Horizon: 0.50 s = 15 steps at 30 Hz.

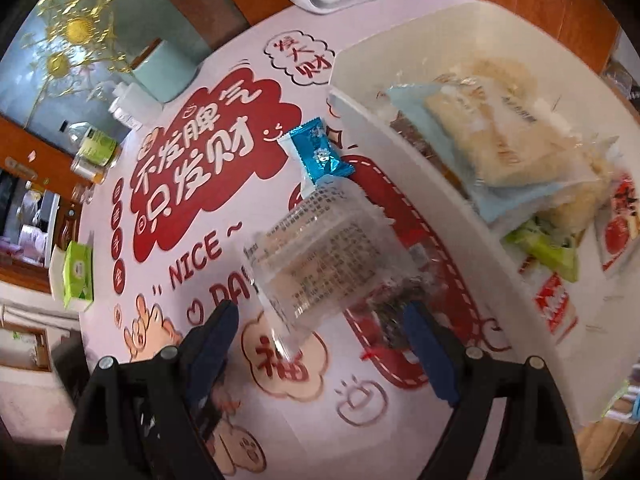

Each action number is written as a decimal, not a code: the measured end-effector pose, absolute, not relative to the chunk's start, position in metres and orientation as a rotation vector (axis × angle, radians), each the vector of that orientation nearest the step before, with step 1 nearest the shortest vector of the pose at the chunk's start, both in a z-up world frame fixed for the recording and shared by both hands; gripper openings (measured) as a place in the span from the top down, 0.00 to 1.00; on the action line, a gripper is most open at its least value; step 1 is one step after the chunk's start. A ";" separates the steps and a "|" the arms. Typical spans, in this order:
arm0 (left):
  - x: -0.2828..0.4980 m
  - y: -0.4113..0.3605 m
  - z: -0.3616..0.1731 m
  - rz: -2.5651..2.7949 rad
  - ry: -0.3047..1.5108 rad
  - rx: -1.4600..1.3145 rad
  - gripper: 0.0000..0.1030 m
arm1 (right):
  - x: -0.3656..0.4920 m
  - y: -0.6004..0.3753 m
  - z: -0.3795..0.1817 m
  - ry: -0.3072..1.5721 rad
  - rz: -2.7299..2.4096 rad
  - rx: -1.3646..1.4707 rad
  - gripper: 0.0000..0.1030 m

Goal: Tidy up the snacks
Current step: 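Grasp the dark nut bag with the left tool while the right tool grasps the clear printed pastry bag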

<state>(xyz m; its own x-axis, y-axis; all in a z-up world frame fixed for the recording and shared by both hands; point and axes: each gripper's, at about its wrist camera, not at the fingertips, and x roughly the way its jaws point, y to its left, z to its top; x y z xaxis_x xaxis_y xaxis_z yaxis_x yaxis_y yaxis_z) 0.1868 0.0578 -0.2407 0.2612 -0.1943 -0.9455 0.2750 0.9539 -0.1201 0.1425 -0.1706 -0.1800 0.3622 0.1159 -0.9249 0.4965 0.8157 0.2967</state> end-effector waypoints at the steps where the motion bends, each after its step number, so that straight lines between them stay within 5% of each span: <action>1: 0.185 0.063 -0.239 -0.312 1.266 0.068 0.64 | 0.150 -0.170 -0.186 1.203 -0.289 0.609 0.17; 15: 0.173 0.114 -0.221 -0.236 1.252 0.041 0.64 | 0.198 -0.166 -0.227 1.245 -0.473 0.607 0.10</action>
<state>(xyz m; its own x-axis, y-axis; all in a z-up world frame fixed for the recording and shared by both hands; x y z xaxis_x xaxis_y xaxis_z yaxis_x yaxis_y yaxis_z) 0.1730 0.1137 -0.2206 0.2920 -0.1546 -0.9438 0.1998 0.9749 -0.0979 0.1977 -0.1663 -0.2269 0.2603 -0.0067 -0.9655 0.6365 0.7532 0.1663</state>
